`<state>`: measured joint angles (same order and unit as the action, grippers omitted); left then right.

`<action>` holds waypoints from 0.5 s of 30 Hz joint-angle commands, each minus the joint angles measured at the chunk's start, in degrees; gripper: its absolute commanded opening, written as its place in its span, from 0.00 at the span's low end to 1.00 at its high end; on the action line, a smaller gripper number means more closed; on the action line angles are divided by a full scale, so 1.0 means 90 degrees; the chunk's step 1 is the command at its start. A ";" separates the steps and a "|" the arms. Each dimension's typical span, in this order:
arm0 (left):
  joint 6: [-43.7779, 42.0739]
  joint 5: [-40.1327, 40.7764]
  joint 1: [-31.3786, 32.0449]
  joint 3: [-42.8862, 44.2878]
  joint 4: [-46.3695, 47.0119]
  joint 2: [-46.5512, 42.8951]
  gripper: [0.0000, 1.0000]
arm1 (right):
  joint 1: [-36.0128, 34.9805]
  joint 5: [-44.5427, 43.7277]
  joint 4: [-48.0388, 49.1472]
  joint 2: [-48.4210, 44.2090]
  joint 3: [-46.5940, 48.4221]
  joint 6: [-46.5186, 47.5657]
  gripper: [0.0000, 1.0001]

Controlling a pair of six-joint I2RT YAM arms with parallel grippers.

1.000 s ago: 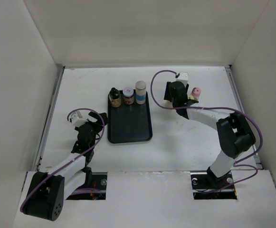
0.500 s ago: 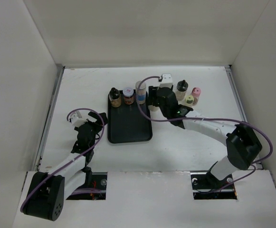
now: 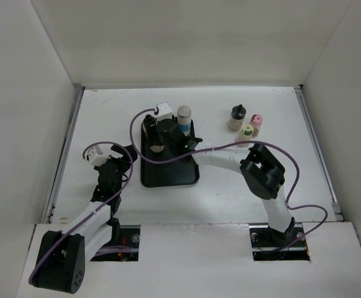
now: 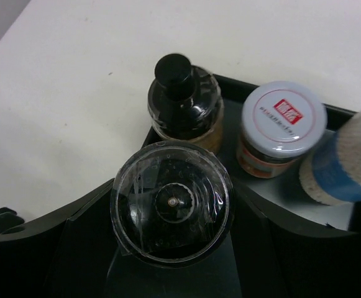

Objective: Organize the condiment bottles

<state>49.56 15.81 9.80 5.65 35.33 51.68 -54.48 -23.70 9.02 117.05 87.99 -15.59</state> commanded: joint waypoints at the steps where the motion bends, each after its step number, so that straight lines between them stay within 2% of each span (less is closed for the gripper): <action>1: 0.0060 -0.0078 -0.0049 0.0056 0.0166 -0.0098 1.00 | -0.0084 -0.0013 0.0532 0.0157 0.0556 0.0092 0.52; 6: 0.0069 -0.0117 -0.0059 0.0065 0.0195 -0.0059 1.00 | -0.0162 0.0017 0.0522 0.0363 0.0517 -0.0103 0.58; 11: 0.0079 -0.0165 -0.0059 0.0075 0.0215 0.0039 1.00 | -0.0221 -0.0003 0.0551 0.0101 0.0371 -0.0104 0.89; 13: 0.0040 -0.0117 -0.0040 0.0075 0.0225 -0.0010 1.00 | -0.0231 -0.0052 0.0638 -0.0357 0.0040 -0.0055 0.94; 15: 0.0040 -0.0116 -0.0039 0.0075 0.0196 0.0000 1.00 | -0.0173 -0.0052 0.0785 -0.0923 -0.0438 -0.0093 0.96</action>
<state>49.78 15.29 9.76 5.65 35.33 52.01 -55.88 -23.53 11.00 118.28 86.94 -16.08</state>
